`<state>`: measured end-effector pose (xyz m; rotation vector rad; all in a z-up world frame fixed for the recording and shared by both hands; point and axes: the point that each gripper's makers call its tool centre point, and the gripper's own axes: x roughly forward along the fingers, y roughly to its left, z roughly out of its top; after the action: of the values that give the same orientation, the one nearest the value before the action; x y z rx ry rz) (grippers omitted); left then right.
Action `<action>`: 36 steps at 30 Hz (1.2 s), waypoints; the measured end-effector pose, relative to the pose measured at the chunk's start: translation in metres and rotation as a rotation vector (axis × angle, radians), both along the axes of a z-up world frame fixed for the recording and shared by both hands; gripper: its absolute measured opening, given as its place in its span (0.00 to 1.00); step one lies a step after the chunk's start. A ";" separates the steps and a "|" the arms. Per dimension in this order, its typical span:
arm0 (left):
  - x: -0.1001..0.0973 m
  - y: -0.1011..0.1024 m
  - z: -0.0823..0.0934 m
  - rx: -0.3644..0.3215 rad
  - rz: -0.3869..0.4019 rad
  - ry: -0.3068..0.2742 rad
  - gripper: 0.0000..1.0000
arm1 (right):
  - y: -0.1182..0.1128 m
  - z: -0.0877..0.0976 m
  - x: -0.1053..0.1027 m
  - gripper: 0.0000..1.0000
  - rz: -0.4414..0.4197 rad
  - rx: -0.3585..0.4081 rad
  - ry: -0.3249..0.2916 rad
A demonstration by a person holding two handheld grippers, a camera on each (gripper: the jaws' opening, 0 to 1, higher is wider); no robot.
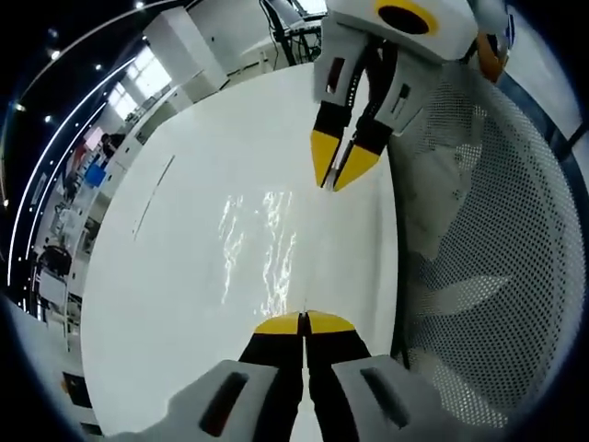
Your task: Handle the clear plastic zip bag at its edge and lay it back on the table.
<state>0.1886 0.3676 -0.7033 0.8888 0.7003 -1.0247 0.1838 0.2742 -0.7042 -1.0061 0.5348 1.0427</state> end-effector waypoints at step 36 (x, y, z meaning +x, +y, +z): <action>0.001 0.016 -0.002 0.004 0.067 0.015 0.00 | -0.007 -0.001 0.005 0.00 0.018 -0.021 0.007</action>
<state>0.1893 0.3836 -0.7057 0.8566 0.7401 -0.9718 0.1889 0.2676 -0.7053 -1.0280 0.5445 1.0592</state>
